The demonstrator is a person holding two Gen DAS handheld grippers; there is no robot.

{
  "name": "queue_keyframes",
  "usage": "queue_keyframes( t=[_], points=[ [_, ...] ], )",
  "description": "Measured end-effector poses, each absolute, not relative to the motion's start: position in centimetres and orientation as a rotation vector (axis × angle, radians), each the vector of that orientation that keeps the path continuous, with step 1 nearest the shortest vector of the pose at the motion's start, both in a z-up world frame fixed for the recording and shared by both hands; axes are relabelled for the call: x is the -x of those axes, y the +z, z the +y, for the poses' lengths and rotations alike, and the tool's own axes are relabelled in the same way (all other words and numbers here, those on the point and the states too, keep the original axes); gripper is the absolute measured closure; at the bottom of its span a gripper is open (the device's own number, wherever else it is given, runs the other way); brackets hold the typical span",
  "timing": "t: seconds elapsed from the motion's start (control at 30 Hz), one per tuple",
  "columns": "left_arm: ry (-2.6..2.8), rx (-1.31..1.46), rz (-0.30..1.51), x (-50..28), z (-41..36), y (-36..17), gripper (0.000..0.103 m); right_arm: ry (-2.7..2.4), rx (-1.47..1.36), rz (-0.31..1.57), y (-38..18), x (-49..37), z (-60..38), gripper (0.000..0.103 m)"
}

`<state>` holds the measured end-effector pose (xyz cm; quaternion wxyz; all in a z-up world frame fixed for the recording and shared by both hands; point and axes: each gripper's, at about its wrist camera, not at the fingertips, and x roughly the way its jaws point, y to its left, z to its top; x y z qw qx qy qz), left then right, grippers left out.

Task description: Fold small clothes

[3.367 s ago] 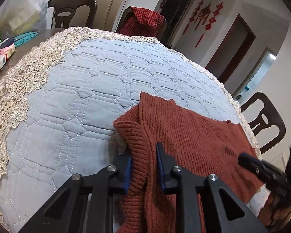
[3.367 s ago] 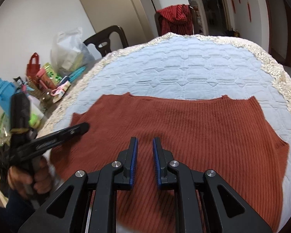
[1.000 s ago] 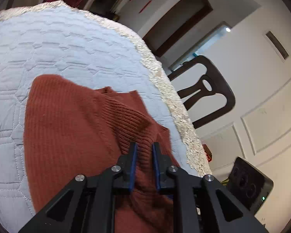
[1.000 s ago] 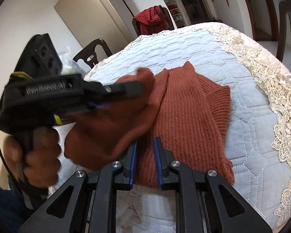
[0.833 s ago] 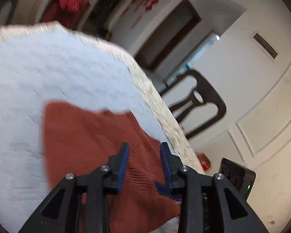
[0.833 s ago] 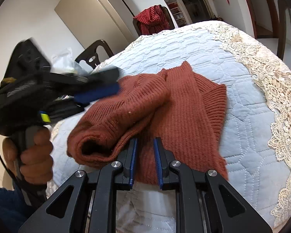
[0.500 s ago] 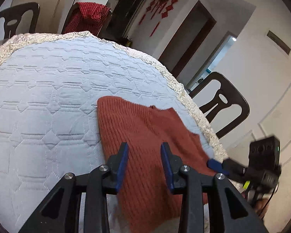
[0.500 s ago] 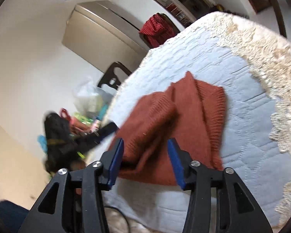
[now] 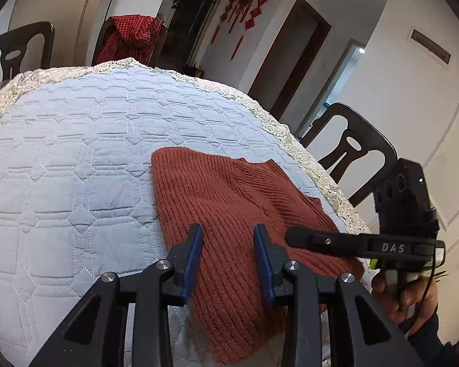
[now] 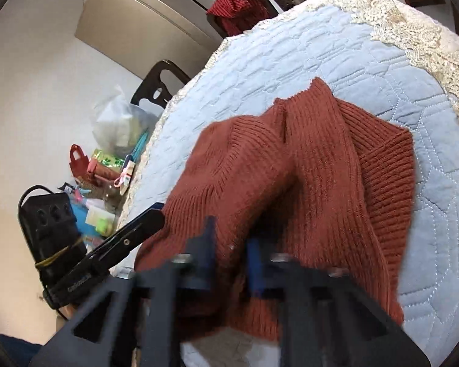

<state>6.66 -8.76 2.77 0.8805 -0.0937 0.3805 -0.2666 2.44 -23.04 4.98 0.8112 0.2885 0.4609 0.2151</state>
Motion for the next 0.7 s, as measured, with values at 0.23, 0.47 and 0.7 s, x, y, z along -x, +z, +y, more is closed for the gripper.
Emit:
queue_keyframes(
  t=[0.23,0.47,0.7],
  points=[
    [-0.629,0.163,0.773,-6.4,-10.9,3.6,0.066,0.419,-0.553,0.859,8.1,-1.5,-26.2,0.090],
    [-0.650,0.071,0.759,-5.6,-13.6,2.1,0.066,0.350,-0.521,0.908,5.1,-1.0,-28.8,0.089],
    [-0.630,0.056,0.734,-4.1,-12.3,4.0,0.065,0.297,-0.465,0.830,7.5,0.6,-29.1,0.085]
  ],
)
